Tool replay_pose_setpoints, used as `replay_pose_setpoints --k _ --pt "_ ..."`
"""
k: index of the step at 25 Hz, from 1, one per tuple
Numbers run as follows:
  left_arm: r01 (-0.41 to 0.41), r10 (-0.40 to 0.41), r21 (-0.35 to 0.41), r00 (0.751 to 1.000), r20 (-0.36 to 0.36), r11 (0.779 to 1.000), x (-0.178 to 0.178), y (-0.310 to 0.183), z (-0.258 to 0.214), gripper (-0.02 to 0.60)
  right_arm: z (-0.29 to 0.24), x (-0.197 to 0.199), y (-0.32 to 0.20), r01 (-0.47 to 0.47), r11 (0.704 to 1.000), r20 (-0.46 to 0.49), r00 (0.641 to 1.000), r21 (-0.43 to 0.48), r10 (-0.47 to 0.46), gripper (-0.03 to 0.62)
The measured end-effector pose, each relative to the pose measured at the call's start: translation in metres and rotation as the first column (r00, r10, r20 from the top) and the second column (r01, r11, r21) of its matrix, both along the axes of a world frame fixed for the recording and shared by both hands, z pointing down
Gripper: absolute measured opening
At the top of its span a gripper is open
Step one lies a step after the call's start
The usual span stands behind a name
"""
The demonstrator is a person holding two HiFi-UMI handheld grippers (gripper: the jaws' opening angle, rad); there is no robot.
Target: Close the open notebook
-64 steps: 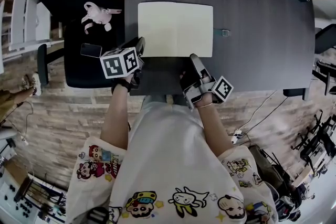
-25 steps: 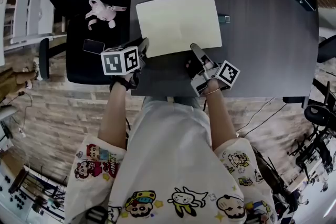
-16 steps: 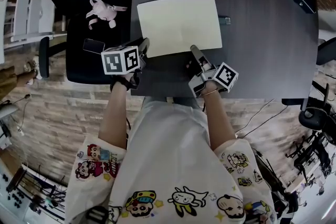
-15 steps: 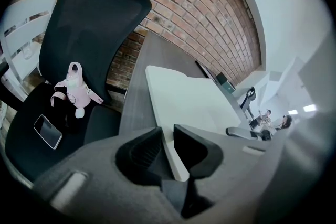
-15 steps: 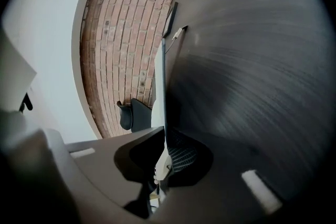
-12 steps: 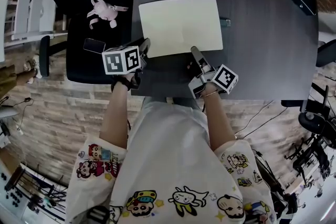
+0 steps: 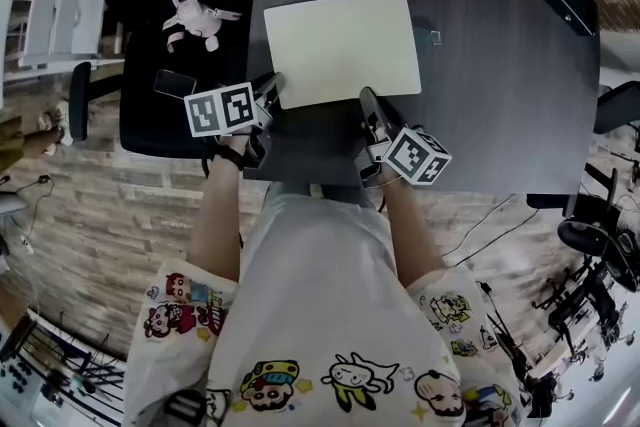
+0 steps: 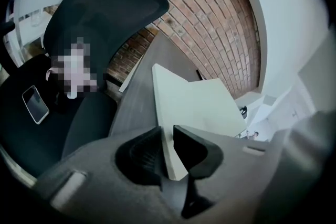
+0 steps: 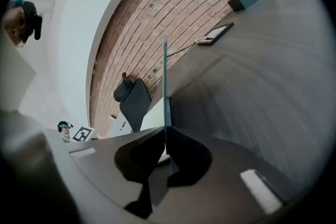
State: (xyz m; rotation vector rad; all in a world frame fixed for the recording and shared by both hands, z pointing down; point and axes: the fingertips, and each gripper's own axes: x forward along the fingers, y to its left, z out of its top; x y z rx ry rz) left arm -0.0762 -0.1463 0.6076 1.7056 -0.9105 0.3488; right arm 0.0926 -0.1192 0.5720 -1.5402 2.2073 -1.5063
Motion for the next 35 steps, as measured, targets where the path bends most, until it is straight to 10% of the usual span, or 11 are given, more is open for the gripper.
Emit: replay_pose_setpoints --k 7,19,27,35 --pt "0.085 -0.091 -0.050 0.985 -0.143 0.995 0.007 0.006 -0.003 0.072 -0.003 -0.001 0.002 0.147 0.988 -0.296 0.947 0.044 -0.128 0.020" --pt "0.184 -0.197 -0.072 0.932 -0.303 0.980 0.010 0.020 -0.012 0.072 -0.002 -0.013 0.006 0.397 0.918 -0.717 0.646 0.023 -0.261 0.032" --pt "0.245 -0.245 -0.043 0.909 -0.336 0.969 -0.004 0.035 -0.021 0.072 0.001 -0.037 0.012 0.611 0.791 -0.861 0.387 -0.028 -0.330 0.072" --pt "0.318 -0.306 -0.023 0.891 -0.336 0.948 -0.027 0.047 -0.026 0.072 0.015 -0.052 0.019 0.730 0.678 -0.861 0.286 -0.090 -0.421 0.120"
